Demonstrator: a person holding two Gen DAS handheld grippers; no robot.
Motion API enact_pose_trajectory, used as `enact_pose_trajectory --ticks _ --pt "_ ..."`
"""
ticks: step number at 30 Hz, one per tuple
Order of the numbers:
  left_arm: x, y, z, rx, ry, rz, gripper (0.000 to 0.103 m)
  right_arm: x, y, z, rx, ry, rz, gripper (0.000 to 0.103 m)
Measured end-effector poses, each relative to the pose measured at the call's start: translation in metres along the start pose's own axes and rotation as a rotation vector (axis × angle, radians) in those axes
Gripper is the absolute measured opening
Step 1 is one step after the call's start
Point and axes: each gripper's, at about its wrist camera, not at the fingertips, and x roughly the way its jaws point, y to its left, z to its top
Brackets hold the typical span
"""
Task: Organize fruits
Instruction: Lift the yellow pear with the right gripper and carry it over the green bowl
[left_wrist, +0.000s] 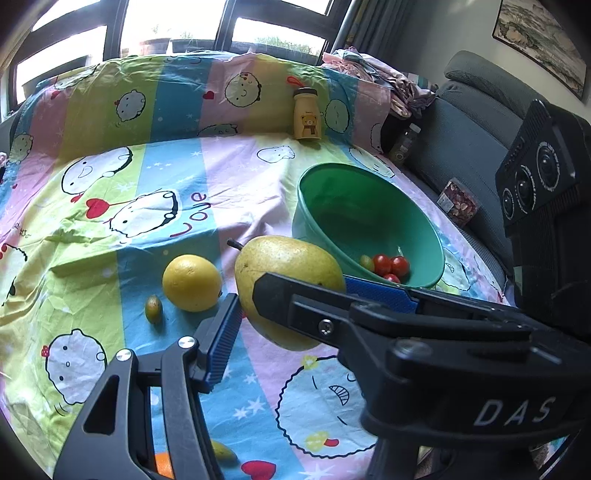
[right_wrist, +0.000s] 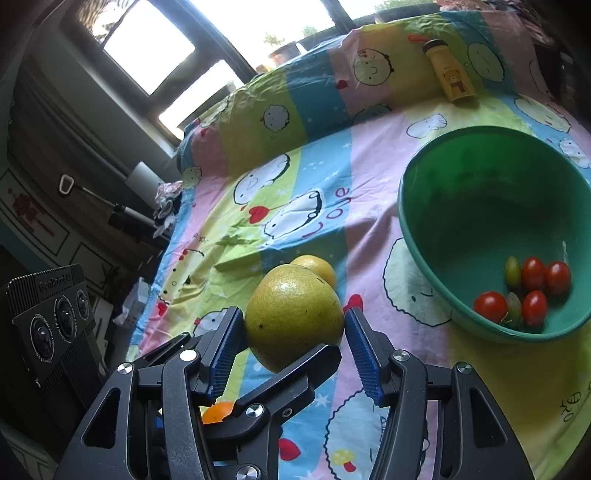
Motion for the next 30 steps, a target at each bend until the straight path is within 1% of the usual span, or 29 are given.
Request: enact_pose_trajectory --ticks 7,13,16,19,23,27,30 --pt "0.010 -0.020 0.020 0.056 -0.011 0.006 0.057 -0.014 -0.022 0.013 0.078 -0.070 0.017 0.060" --pt "0.020 -0.041 0.033 0.112 -0.014 -0.010 0.057 -0.029 -0.041 0.019 0.124 -0.119 0.037 0.060" --pt "0.029 -0.049 0.038 0.133 -0.008 -0.035 0.057 -0.037 -0.051 0.022 0.141 -0.144 0.015 0.060" --pt "0.040 -0.058 0.043 0.155 0.015 -0.058 0.057 -0.041 -0.063 0.024 0.173 -0.156 -0.002 0.060" --pt "0.056 -0.067 0.048 0.163 0.039 -0.092 0.057 -0.046 -0.079 0.024 0.225 -0.166 -0.029 0.060" --pt "0.069 -0.078 0.054 0.172 0.056 -0.113 0.057 -0.051 -0.097 0.027 0.276 -0.181 -0.039 0.060" --pt "0.081 -0.082 0.056 0.167 0.090 -0.143 0.057 -0.053 -0.106 0.028 0.304 -0.185 -0.060 0.060"
